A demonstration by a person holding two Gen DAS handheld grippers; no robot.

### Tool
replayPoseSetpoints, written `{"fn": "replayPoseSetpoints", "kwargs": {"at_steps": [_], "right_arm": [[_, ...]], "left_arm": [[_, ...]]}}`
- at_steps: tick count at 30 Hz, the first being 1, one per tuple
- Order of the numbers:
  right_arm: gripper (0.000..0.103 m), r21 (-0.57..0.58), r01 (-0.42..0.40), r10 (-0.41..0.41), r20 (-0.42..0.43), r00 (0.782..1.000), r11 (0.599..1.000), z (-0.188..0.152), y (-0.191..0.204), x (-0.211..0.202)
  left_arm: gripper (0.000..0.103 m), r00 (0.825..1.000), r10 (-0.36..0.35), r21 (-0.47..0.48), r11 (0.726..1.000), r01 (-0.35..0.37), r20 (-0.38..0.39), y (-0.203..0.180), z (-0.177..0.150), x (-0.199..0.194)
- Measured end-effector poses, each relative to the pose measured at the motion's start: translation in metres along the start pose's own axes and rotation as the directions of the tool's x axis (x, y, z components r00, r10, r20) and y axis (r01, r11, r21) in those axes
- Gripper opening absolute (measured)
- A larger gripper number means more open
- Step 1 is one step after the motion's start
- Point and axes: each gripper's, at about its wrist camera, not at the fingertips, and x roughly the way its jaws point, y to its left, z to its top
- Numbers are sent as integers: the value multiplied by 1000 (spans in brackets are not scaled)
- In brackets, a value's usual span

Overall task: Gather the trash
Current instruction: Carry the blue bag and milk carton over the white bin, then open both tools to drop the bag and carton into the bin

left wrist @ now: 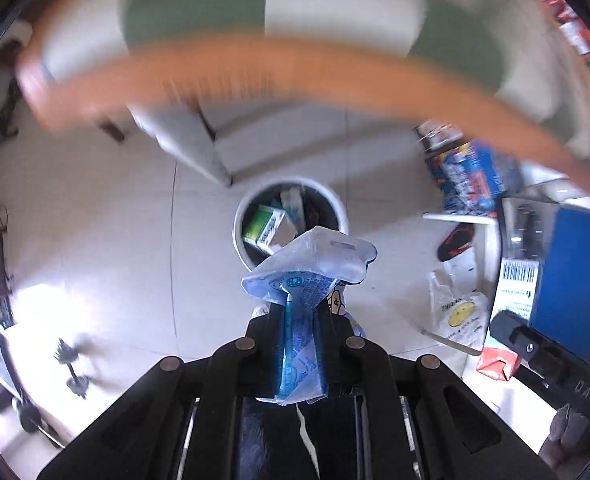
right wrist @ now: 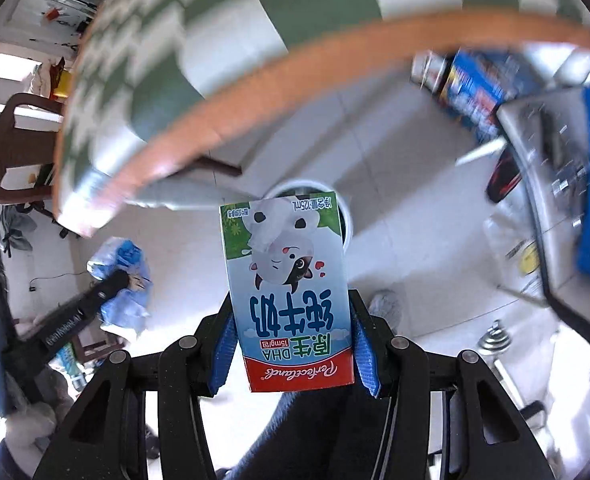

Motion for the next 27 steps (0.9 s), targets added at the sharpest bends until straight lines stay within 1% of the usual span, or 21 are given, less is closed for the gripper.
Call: {"fn": "replayPoseSetpoints", "kwargs": {"at_steps": [3, 5, 6, 8, 9, 11, 12, 13, 14, 15, 16, 17, 18, 19, 20, 21, 22, 23, 24, 26, 27], "right_arm": [[53, 13, -46, 46, -47, 998, 999, 8, -27, 65], [53, 11, -54, 55, -70, 996, 998, 17, -41, 109], [53, 17, -62, 63, -88, 994, 998, 23, -51, 140], [53, 25, -76, 78, -112, 991, 997, 35, -62, 178], [53, 37, -81, 85, -129, 988, 996, 43, -70, 207], [53, 47, -94, 100, -146, 984, 994, 57, -77, 243], [53, 44, -95, 101, -149, 984, 994, 65, -80, 261], [53, 37, -97, 102, -156, 983, 995, 70, -81, 277], [53, 38, -99, 104, -159, 982, 994, 76, -82, 294], [53, 37, -98, 103, -164, 981, 994, 80, -82, 308], [53, 34, -100, 104, -174, 979, 994, 85, -82, 325], [54, 34, -102, 106, -177, 978, 994, 87, -82, 336], [54, 27, -102, 106, -184, 977, 994, 92, -80, 353], [54, 25, -101, 103, -187, 977, 995, 96, -80, 362], [54, 26, -95, 99, -185, 978, 995, 100, -78, 371], [59, 19, -93, 95, -182, 979, 995, 104, -76, 378], [65, 16, -94, 95, -178, 979, 995, 106, -74, 383], [80, 14, -90, 91, -173, 981, 996, 107, -72, 383], [90, 10, -81, 82, -167, 983, 997, 108, -69, 384], [92, -1, -66, 65, -162, 985, 998, 111, -65, 383], [98, -17, -43, 40, -155, 987, 999, 111, -63, 380]], "left_arm": [[11, 999, -16, -51, 999, 14, -32, 4, -1, 60], [12, 997, -42, -97, 995, 36, -62, 12, 3, 110], [12, 997, -46, -107, 993, 38, -67, 14, 4, 122], [13, 995, -53, -128, 991, 42, -83, 20, 10, 164], [14, 994, -60, -135, 990, 47, -89, 23, 14, 183], [16, 992, -76, -140, 988, 63, -96, 26, 21, 211], [16, 992, -84, -138, 988, 70, -99, 27, 24, 216], [16, 991, -89, -135, 988, 75, -101, 30, 27, 230], [21, 991, -87, -131, 989, 73, -105, 31, 29, 241], [35, 990, -85, -129, 989, 71, -110, 33, 30, 246], [45, 990, -91, -129, 989, 76, -112, 36, 31, 253], [67, 990, -90, -130, 989, 76, -106, 39, 32, 257], [84, 992, -84, -128, 989, 71, -97, 42, 32, 259], [87, 994, -72, -128, 990, 61, -85, 46, 31, 260], [87, 995, -63, -133, 990, 52, -80, 50, 30, 260], [90, 995, -53, -138, 990, 42, -79, 54, 29, 261], [94, 996, -46, -140, 990, 35, -76, 58, 27, 259], [103, 997, -34, -143, 989, 23, -72, 62, 26, 258], [103, 998, -15, -142, 990, 6, -64, 66, 23, 253], [103, 999, 13, -141, 990, -19, -48, 71, 20, 247], [103, 999, 35, -135, 990, -39, -35, 74, 18, 240]]}}
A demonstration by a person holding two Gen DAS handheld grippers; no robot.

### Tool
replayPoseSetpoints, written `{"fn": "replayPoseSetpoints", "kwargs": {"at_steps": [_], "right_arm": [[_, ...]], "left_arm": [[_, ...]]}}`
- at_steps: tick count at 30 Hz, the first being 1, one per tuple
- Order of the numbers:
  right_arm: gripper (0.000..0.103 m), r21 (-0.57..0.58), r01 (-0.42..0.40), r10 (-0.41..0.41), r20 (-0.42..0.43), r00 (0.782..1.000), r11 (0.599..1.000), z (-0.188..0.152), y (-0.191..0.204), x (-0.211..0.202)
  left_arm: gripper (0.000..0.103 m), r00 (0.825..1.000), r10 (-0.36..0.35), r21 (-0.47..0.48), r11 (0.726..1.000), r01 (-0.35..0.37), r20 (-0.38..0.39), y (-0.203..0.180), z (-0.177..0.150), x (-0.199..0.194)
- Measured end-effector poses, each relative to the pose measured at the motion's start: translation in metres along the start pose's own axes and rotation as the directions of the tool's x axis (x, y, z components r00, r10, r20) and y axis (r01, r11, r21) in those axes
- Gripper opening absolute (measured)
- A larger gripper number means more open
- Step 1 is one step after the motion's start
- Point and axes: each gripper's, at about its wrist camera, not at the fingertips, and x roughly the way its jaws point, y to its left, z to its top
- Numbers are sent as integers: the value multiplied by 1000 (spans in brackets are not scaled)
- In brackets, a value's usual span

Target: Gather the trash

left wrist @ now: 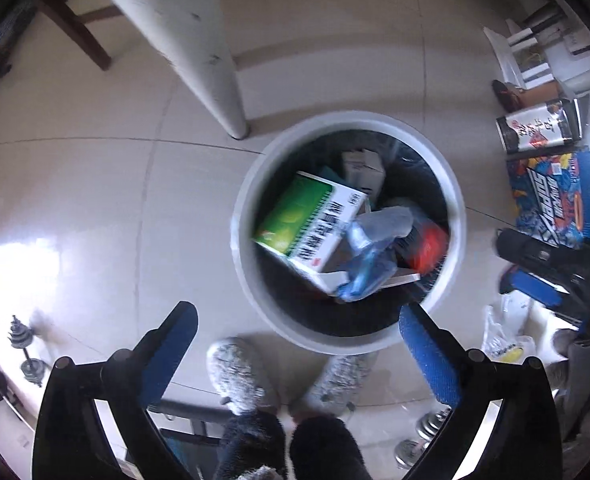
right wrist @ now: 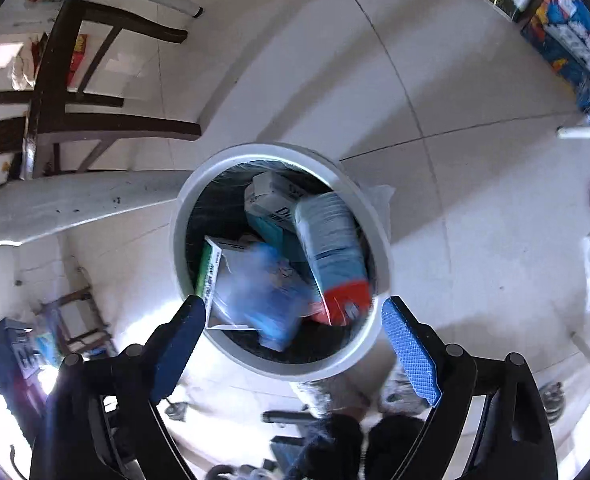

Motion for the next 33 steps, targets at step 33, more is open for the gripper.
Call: {"fn": "replayPoseSetpoints", "kwargs": {"at_steps": [33], "right_arm": [[103, -108, 240, -203, 279, 939, 965, -218, 118, -369]], "left_arm": [[103, 988, 2, 171, 985, -29, 155, -19, -117, -354]]}}
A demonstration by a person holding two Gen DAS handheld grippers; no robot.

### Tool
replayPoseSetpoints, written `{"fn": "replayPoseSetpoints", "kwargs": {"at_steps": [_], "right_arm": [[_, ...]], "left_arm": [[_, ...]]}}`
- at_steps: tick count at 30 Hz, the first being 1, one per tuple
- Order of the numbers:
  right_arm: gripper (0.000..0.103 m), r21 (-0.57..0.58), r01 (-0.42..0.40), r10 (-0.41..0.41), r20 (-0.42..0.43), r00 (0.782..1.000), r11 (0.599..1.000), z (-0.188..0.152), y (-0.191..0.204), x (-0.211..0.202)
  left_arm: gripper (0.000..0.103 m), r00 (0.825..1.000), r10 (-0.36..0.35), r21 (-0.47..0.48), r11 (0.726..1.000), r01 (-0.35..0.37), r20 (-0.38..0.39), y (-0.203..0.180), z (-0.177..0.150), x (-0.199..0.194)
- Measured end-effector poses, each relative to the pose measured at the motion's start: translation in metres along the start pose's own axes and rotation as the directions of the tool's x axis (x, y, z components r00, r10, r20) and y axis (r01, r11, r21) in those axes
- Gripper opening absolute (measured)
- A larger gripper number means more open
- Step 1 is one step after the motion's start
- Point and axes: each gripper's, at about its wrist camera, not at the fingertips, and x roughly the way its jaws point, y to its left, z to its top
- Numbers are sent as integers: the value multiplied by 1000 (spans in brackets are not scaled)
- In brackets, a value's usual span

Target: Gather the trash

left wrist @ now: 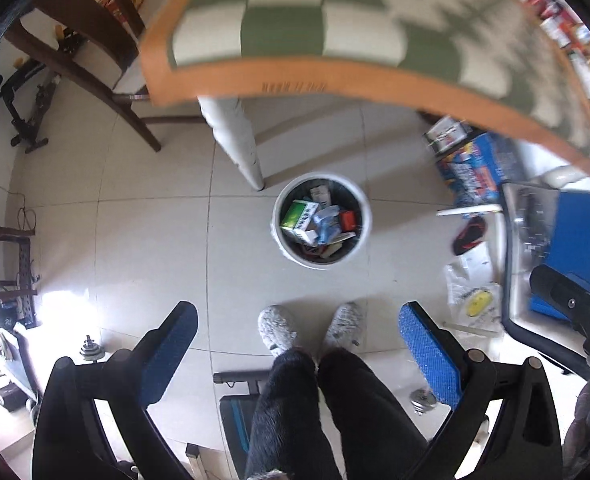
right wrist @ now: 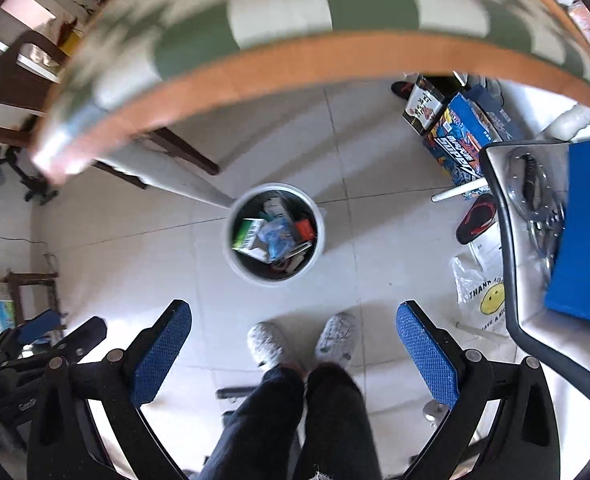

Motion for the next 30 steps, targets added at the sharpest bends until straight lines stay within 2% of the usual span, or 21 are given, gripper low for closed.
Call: {"fn": "replayPoseSetpoints", "kwargs": {"at_steps": [5, 9, 15, 21, 30], "right_arm": [[103, -10, -62, 62, 22, 998, 998, -14, 9, -91], [103, -37, -96, 98, 47, 994, 995, -25, 14, -157], [103, -68, -148, 153, 82, 985, 987, -41, 22, -229], [103, -98, -210, 218, 76, 973, 973, -53, 30, -274], [103, -143, -229, 241, 73, 968, 963, -65, 31, -310]], "left_arm": [[103, 996, -50, 29, 998, 48, 73, -4, -8, -79], [103, 990, -94, 29, 995, 91, 110, -2, -14, -121], [103, 972, -192, 21, 981, 191, 131, 2, -27, -176], [103, 950, -275, 31, 962, 273, 148, -2, -39, -218], [103, 936, -312, 34, 950, 311, 161, -8, -52, -240]]}}
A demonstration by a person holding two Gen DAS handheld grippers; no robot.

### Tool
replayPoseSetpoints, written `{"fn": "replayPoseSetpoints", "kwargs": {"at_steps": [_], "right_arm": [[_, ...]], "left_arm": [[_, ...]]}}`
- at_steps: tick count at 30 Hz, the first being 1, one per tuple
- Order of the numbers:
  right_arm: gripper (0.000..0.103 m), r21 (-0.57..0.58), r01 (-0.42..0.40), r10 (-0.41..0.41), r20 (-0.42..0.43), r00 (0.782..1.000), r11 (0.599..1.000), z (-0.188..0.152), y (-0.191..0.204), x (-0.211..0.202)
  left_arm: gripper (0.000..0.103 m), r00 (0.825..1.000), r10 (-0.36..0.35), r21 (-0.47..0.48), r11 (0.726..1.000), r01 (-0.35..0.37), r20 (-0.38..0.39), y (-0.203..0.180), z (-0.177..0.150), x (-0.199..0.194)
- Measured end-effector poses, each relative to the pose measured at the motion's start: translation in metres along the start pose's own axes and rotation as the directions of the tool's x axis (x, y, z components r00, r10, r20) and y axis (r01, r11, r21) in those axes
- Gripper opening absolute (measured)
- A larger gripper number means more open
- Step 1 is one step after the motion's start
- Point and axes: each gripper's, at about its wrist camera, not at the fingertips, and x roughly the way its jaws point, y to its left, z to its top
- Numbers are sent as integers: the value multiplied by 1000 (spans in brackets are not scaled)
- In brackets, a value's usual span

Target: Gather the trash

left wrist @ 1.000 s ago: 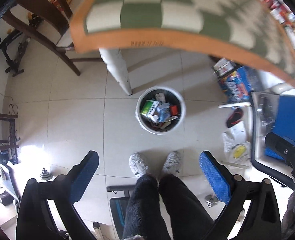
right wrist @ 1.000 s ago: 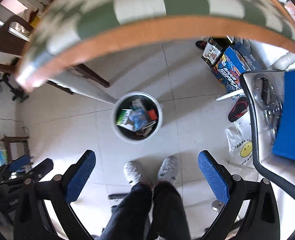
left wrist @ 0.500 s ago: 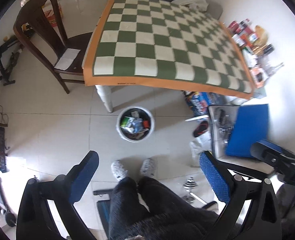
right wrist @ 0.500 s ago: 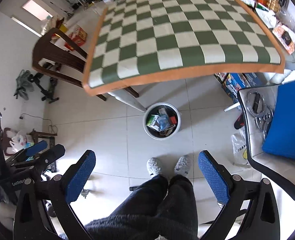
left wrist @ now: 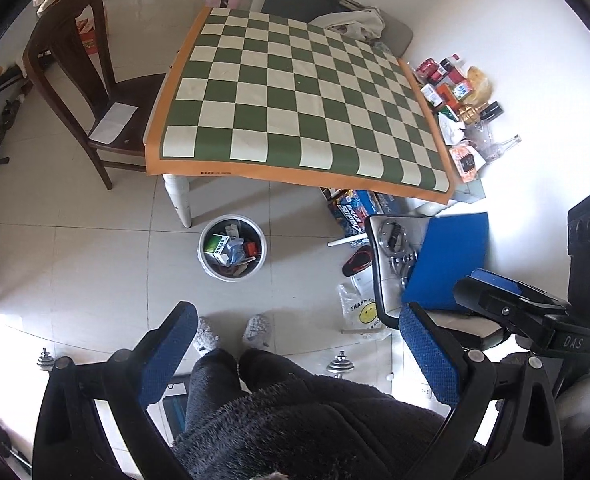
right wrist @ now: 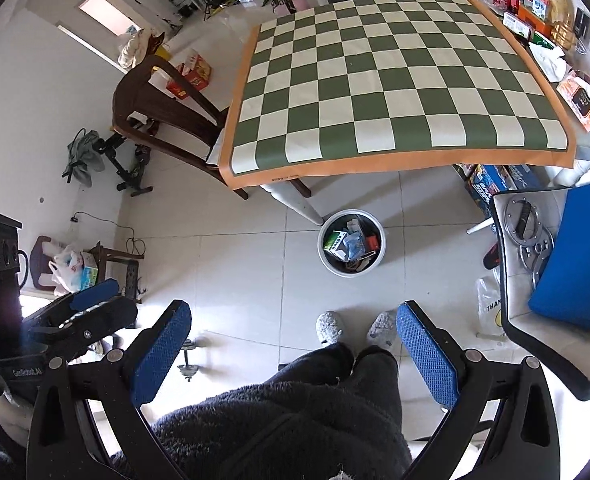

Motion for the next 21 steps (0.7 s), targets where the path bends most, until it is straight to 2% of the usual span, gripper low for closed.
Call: {"fn": "replayPoseSetpoints", "kwargs": {"at_steps": [21], "right_arm": [[103, -29, -8, 7, -16, 1000, 1000, -2, 0, -19]], "left_arm": [[103, 1000, -7, -10, 1000, 7, 25, -1, -1, -12]]}}
